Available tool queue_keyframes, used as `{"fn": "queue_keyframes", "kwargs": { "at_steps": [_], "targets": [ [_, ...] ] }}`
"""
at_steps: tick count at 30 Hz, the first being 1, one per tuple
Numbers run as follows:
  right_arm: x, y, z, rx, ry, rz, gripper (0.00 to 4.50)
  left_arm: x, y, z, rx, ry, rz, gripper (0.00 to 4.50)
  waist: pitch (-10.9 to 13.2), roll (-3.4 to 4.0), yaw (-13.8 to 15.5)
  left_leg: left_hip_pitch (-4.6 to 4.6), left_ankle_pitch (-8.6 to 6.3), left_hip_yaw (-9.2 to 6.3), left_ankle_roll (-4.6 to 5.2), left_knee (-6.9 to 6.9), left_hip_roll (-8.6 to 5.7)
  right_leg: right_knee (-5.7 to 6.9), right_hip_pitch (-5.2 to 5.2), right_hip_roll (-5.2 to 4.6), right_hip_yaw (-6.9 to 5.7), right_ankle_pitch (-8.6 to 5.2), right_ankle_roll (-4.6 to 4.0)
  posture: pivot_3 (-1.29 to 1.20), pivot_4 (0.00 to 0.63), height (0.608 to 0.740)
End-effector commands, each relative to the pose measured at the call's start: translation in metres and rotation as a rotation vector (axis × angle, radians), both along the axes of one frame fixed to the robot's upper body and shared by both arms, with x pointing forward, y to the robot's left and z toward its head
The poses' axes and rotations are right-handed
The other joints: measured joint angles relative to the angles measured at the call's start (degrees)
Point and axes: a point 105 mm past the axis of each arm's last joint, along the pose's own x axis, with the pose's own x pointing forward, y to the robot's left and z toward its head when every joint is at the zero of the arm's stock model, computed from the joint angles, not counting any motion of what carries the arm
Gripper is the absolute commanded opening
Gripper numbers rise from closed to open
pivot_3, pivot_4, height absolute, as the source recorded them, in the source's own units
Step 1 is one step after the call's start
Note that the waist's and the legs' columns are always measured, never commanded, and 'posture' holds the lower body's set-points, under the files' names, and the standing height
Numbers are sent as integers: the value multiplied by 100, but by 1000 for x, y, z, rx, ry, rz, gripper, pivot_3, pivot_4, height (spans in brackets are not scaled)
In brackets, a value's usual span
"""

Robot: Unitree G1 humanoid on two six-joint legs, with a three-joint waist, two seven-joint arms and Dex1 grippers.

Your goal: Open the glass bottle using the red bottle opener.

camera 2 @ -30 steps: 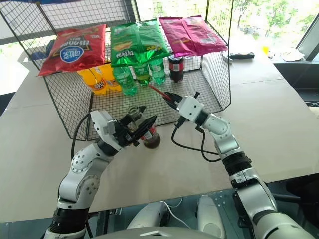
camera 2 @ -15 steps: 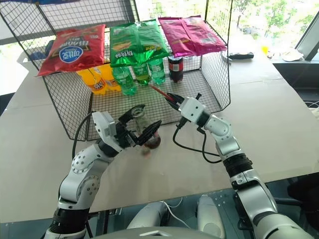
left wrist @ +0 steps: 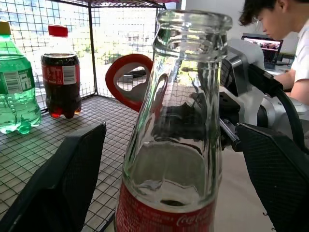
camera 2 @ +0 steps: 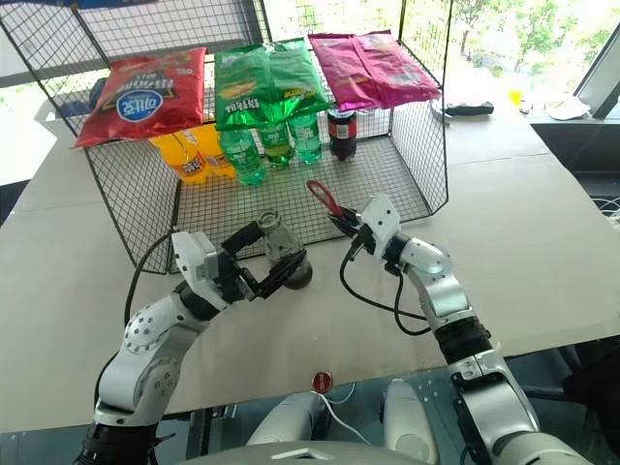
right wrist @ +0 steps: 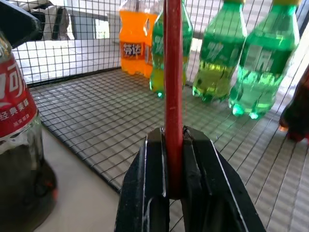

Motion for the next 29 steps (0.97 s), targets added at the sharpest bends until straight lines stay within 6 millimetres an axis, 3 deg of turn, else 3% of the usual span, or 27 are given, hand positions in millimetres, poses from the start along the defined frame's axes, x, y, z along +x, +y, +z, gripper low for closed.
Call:
{"fn": "queue_keyframes", "kwargs": {
  "at_steps": [1, 4, 7, 9, 14, 18, 24, 29],
  "targets": [
    [-2, -4, 11, 71, 75, -14, 2166, -9, 2, 12, 4, -51, -11, 4500, 0, 0, 2, 0, 0, 0, 0, 0, 0, 0, 0, 0, 0, 0, 0, 0, 150, 740],
    [1, -14, 10, 120, 159, -68, 3089, -15, 9, 8, 21, -28, 1, 4500, 0, 0, 1, -1, -1, 0, 1, 0, 0, -1, 0, -1, 0, 0, 0, 0, 150, 740],
    [4, -29, 7, 148, 227, -118, 4425, -21, 17, 3, 32, -2, 23, 4500, 0, 0, 2, -2, -1, 0, 1, -1, 0, -2, -1, -1, 0, 0, 0, 0, 150, 740],
    [3, -36, 5, 144, 251, -126, 4425, -24, 21, 1, 41, 8, 34, 4500, 1, 1, 4, -2, -2, 0, 2, -1, 0, -3, 0, -1, 0, 0, 0, 0, 150, 740],
    [-10, -74, -7, 44, 271, -153, 4425, -36, 38, 0, 47, 27, 95, 4500, 2, 1, 28, -5, -6, 3, 8, 0, 0, -8, 1, -5, -2, 0, 0, 0, 150, 740],
    [-32, -87, -8, -25, 241, -68, 4425, -40, 52, -3, 62, 51, 162, 4500, 2, 0, 29, -6, -6, 6, 9, 1, -1, -9, 2, -6, -2, 0, 1, 0, 150, 740],
    [-56, -110, -26, -184, 169, -10, 4425, -43, 89, -39, 188, 171, 356, 4500, 5, -7, 22, -3, -8, 12, 11, 4, 2, -7, 6, -6, -2, -1, 3, 0, 150, 740],
    [-55, -118, -31, -215, 130, -20, 4425, -44, 94, -45, 235, 150, 408, 4500, 19, -28, 30, -1, -9, 13, 13, 10, 3, -7, 11, -7, -3, 0, 4, 0, 150, 740]
  ]
}}
